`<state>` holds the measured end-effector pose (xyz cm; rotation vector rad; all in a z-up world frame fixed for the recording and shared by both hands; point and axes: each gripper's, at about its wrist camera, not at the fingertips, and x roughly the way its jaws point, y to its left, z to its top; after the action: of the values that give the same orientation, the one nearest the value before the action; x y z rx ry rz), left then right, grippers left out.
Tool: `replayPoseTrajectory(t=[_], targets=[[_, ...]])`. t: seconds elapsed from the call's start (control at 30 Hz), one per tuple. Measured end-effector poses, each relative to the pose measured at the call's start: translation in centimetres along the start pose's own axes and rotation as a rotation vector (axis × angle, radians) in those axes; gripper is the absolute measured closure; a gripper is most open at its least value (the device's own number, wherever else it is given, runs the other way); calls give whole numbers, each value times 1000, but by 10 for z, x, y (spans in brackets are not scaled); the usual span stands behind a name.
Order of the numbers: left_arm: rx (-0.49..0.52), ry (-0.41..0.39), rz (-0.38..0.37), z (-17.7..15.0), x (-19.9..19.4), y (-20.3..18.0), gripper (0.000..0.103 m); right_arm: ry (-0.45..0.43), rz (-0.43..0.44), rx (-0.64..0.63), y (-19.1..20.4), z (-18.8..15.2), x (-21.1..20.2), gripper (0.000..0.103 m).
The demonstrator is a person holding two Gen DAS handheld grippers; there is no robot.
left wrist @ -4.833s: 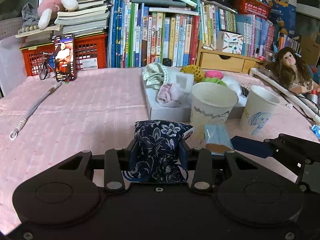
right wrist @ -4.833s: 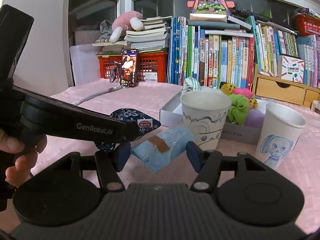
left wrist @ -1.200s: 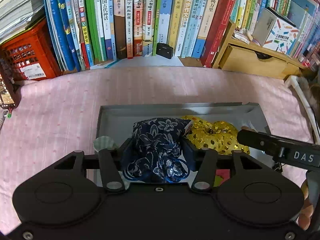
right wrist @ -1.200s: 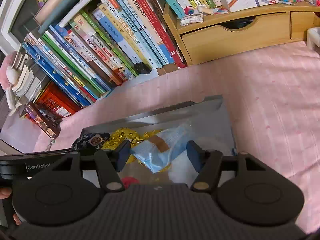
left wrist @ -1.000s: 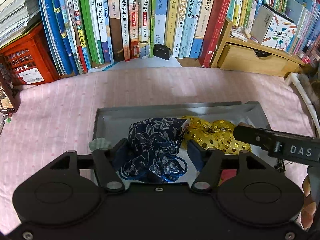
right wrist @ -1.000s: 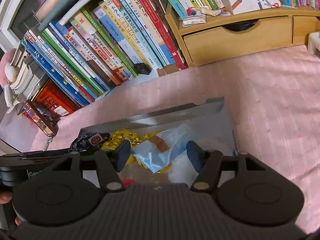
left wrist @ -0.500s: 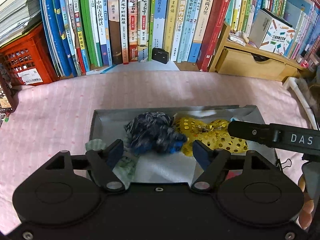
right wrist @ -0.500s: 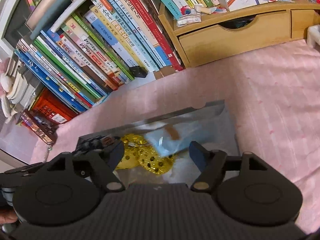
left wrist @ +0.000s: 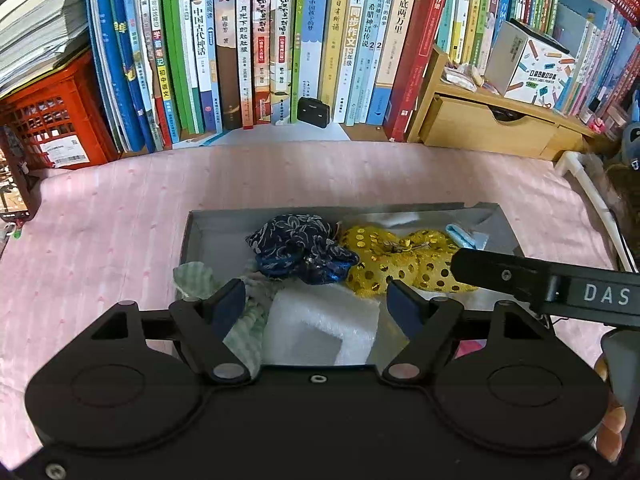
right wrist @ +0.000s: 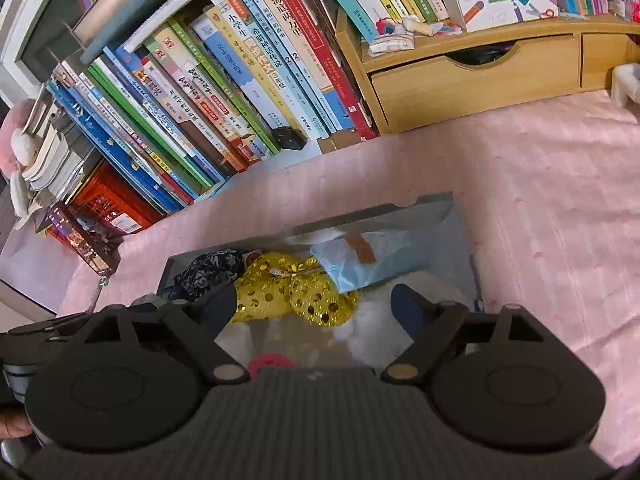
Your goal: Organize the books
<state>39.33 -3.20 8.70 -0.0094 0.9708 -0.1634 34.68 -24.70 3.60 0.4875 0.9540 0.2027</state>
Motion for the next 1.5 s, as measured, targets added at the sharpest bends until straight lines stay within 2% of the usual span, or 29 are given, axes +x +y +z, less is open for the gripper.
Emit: replayPoseTrajectory(t=[0.73, 1.07, 1.5], targets=[[23, -66, 0, -41, -57, 5, 25, -92, -78, -168, 33, -39, -52, 11], [47, -163, 20, -66, -90, 11, 22, -202, -124, -267, 52, -60, -84, 9], [75, -265, -21, -113, -128, 10, 18, -316, -114, -354, 67, -99, -119, 2]])
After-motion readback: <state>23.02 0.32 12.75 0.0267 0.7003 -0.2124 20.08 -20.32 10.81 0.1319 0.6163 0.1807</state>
